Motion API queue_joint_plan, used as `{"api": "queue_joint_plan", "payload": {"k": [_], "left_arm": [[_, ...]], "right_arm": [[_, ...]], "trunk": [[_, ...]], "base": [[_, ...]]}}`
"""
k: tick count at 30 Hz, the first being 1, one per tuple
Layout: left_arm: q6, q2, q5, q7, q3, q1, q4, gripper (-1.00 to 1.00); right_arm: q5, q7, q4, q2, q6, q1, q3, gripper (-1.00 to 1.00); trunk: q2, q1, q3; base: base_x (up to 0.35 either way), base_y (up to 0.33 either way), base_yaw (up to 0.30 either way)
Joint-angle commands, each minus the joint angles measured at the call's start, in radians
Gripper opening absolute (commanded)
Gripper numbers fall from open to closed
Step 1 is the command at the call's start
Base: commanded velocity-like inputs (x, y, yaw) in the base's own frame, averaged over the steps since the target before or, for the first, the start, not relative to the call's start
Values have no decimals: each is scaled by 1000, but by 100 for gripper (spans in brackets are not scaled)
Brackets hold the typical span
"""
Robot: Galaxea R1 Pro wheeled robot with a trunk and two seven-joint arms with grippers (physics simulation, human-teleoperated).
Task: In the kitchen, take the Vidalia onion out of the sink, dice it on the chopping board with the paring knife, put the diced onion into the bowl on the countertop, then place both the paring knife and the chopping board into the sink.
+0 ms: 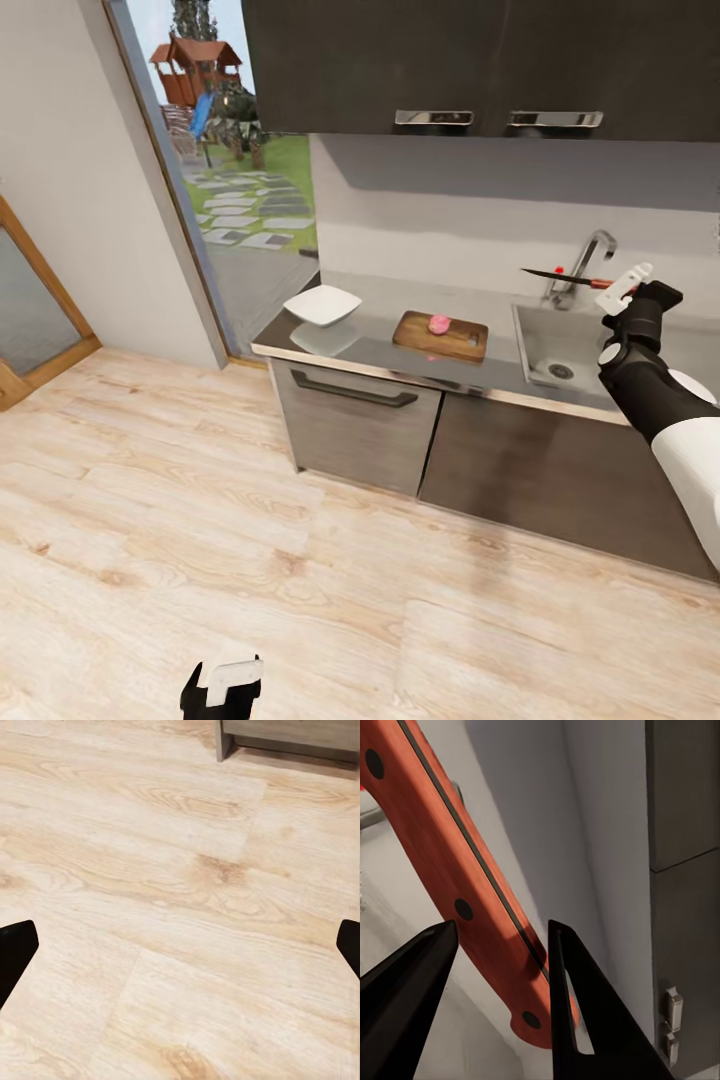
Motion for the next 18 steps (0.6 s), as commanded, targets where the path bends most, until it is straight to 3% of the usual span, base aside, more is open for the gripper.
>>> {"api": "queue_joint_plan", "payload": {"k": [1, 7, 18], "left_arm": [[-5, -1, 2, 6, -8, -2, 4, 100], [-5, -1, 2, 6, -9, -3, 4, 100], [-5, -1, 2, 6, -9, -2, 4, 100]], "right_arm": [[-4, -3, 0, -1, 9, -1, 7, -100], [-39, -4, 1, -1, 9, -1, 7, -100], [-42, -4, 1, -2, 10, -1, 7, -100]], "trunk": [[-1, 0, 0], [-1, 0, 10], [-1, 0, 27]], "base": [[0, 0, 0], [0, 0, 0], [0, 0, 0]]}}
